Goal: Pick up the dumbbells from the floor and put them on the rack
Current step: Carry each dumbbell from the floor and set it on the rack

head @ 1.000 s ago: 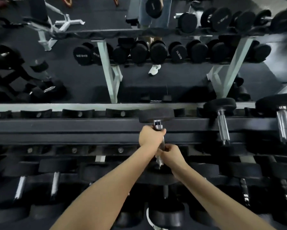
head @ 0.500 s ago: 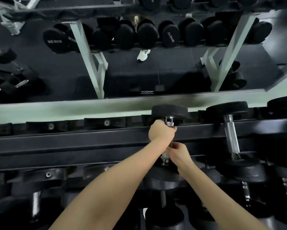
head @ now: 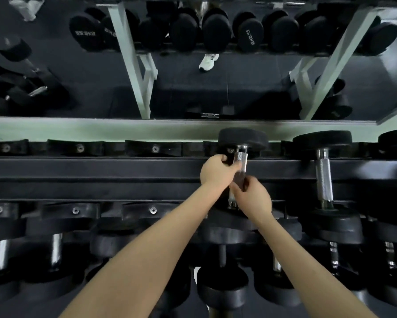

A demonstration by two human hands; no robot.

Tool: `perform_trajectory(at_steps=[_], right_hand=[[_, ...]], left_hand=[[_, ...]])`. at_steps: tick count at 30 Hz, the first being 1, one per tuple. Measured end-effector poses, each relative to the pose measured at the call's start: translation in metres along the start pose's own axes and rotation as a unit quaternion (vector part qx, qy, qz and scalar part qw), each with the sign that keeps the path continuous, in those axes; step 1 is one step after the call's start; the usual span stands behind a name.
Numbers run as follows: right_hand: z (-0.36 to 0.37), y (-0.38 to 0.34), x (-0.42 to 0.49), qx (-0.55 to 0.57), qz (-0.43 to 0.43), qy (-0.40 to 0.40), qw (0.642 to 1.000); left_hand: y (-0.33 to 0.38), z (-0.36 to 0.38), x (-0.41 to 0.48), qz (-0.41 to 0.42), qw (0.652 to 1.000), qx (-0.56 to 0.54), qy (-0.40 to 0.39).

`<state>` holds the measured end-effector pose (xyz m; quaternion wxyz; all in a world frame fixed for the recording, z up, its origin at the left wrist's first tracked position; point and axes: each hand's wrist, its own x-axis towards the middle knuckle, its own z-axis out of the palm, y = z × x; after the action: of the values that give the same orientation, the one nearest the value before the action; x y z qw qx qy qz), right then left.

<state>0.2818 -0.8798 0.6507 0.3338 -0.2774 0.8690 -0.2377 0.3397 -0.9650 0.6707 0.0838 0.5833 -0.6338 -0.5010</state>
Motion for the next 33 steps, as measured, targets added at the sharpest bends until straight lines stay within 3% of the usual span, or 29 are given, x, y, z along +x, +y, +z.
perform_trajectory(at_steps=[3,6,10,16,20,25,28,33], right_hand=[[-0.005,-0.001,-0.02,-0.12,-0.08,0.128,0.981],[-0.001,-0.002,-0.05,-0.134,-0.189,0.2,0.952],[0.027,0.008,-0.105,-0.109,-0.308,0.193,0.925],[0.094,0.057,-0.215,-0.09,-0.401,0.109,0.905],[0.15,0.127,-0.297,-0.12,-0.337,-0.049,0.932],[0.226,0.24,-0.393,-0.167,-0.243,-0.18,0.939],[0.267,0.302,-0.43,-0.194,-0.176,-0.254,0.931],[0.337,0.397,-0.452,-0.263,-0.106,-0.311,0.907]], left_hand=[[-0.021,-0.02,-0.016,-0.02,0.998,-0.031,0.058],[-0.051,-0.039,-0.039,-0.056,0.99,-0.069,0.108],[-0.11,-0.055,-0.085,-0.093,0.976,-0.133,0.148],[-0.235,-0.063,-0.2,-0.163,0.95,-0.191,0.186],[-0.339,-0.046,-0.306,-0.22,0.923,-0.227,0.221],[-0.479,0.005,-0.433,-0.31,0.882,-0.271,0.229],[-0.548,0.042,-0.489,-0.356,0.86,-0.287,0.225],[-0.644,0.104,-0.52,-0.397,0.84,-0.314,0.195]])
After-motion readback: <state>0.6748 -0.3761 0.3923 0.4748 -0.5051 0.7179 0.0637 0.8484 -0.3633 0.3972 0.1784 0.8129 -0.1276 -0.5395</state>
